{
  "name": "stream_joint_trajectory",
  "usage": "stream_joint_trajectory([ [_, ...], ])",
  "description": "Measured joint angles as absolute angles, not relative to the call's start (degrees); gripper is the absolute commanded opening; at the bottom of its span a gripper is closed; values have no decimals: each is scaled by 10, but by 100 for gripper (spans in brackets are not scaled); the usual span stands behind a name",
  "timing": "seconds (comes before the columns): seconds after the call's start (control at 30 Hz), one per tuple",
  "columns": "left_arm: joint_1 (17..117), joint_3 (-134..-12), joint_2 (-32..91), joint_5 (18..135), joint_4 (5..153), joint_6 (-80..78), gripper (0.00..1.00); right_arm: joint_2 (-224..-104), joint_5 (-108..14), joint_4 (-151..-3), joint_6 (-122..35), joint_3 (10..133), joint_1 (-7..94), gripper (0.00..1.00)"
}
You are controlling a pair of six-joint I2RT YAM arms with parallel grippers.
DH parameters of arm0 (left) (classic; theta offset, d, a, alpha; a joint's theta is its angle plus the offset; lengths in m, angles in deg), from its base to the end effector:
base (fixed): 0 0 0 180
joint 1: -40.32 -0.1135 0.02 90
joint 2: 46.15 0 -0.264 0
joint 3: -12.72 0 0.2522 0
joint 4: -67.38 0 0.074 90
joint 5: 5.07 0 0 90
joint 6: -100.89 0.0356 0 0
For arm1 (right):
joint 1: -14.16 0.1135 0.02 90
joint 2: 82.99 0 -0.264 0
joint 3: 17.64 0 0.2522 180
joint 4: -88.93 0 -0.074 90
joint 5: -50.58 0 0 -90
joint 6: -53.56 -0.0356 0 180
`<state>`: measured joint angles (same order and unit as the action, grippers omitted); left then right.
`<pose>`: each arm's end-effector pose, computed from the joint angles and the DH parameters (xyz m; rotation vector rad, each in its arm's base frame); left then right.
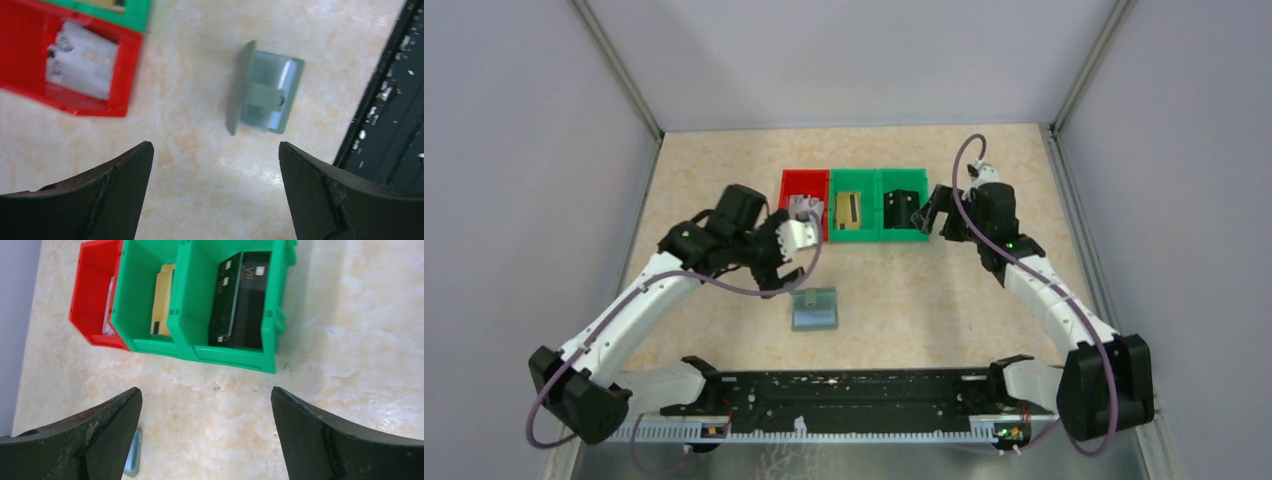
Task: Take the credit cards out of the card holder
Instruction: Reset both arms
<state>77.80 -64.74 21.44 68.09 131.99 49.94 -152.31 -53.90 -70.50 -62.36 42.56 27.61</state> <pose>0.1764 -0.1483 0.3125 1.6410 1.8906 -0.3592 0.2605 0.0715 0.2668 0.0753 2.1422 0.6741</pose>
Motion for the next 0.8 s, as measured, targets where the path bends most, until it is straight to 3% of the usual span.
stream_joint_trajectory([
  [0.23, 524, -650, 209, 592, 1261, 500, 99, -1371, -371, -833, -633, 253, 275, 99],
  [0.47, 264, -608, 332, 508, 1064, 378, 99, -1286, -160, -955, -627, 82, 274, 99],
  [0.8, 249, -304, 370, 499, 664, 224, 99, -1386, -54, -1092, -547, 61, 262, 99],
])
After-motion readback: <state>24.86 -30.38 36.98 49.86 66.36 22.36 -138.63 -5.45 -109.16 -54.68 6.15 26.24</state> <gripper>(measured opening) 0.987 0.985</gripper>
